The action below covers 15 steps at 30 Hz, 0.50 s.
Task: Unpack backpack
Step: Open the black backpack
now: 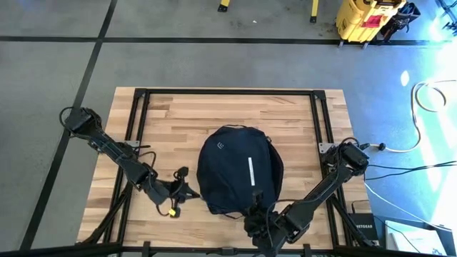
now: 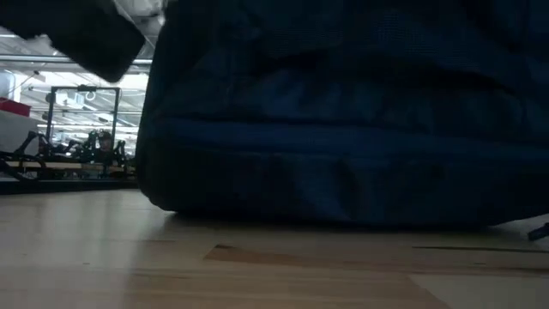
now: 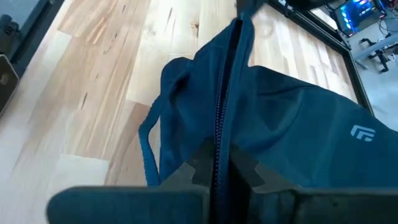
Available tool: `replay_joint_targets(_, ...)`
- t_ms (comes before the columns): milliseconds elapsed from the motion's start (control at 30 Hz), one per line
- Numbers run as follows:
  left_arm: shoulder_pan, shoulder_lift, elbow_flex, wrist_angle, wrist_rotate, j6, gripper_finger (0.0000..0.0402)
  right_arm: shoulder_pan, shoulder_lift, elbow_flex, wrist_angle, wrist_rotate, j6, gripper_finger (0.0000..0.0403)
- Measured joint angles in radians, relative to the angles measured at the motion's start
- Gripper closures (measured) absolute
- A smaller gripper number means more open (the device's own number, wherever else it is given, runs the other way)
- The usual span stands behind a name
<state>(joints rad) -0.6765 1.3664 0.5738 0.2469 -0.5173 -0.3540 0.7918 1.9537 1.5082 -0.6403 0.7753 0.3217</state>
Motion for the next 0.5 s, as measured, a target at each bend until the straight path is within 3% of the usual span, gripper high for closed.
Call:
replay_joint_targets(167, 0.106, -0.074, -0.089, 0.037, 0.079, 0.033, 0.0402, -0.002, 0.000, 0.000, 0.006, 0.003, 0.023, 0.0403)
replay_joint_targets(367, 0.275, -0.098, -0.130, 0.081, 0.266, 0.097, 0.0402, -0.002, 0.000, 0.000, 0.011, 0.010, 0.027, 0.0403)
replay_joint_targets(500, 0.315, -0.098, -0.136, 0.107, 0.343, 0.099, 0.0402, -0.002, 0.000, 0.000, 0.010, 0.008, 0.067, 0.0402)
